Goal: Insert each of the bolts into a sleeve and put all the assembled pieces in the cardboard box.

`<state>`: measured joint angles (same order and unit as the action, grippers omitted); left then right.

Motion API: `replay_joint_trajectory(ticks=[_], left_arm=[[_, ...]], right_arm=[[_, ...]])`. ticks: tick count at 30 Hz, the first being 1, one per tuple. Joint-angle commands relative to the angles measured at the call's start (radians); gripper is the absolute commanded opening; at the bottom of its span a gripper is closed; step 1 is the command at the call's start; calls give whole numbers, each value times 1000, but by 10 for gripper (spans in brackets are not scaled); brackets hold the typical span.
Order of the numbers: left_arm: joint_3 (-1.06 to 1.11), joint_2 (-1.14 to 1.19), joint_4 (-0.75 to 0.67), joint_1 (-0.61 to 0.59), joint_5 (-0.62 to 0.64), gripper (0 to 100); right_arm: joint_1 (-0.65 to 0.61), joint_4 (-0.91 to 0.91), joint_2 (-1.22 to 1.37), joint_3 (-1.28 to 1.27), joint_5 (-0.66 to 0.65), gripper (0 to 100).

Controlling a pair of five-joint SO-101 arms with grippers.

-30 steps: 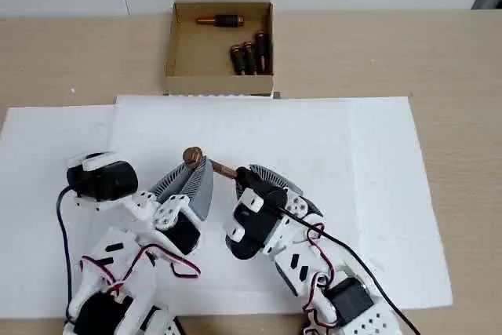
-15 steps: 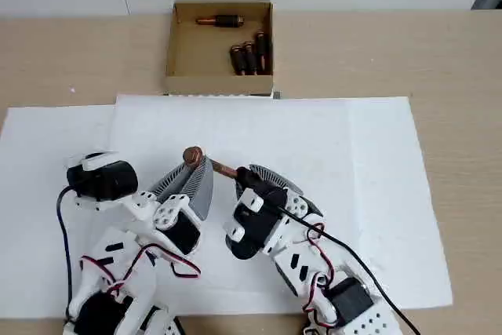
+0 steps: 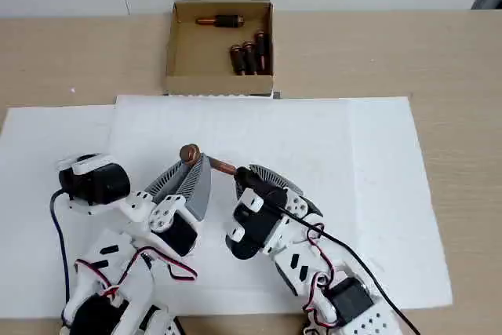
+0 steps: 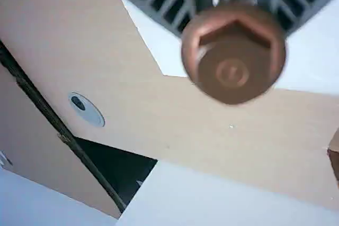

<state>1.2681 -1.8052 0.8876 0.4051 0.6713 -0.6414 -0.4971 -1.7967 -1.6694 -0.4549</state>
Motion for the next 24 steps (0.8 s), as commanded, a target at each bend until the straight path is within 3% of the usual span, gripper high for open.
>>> replay_joint_trajectory(ticks=[1, 20, 24], left_arm=[[-4, -11, -28, 37, -5, 6], [54, -11, -72, 52, -12, 6], [65, -11, -72, -8, -44, 6]], right_arm=[[2, 22, 2, -14, -8, 2], [2, 22, 1, -14, -8, 2], [2, 22, -1, -14, -8, 2]])
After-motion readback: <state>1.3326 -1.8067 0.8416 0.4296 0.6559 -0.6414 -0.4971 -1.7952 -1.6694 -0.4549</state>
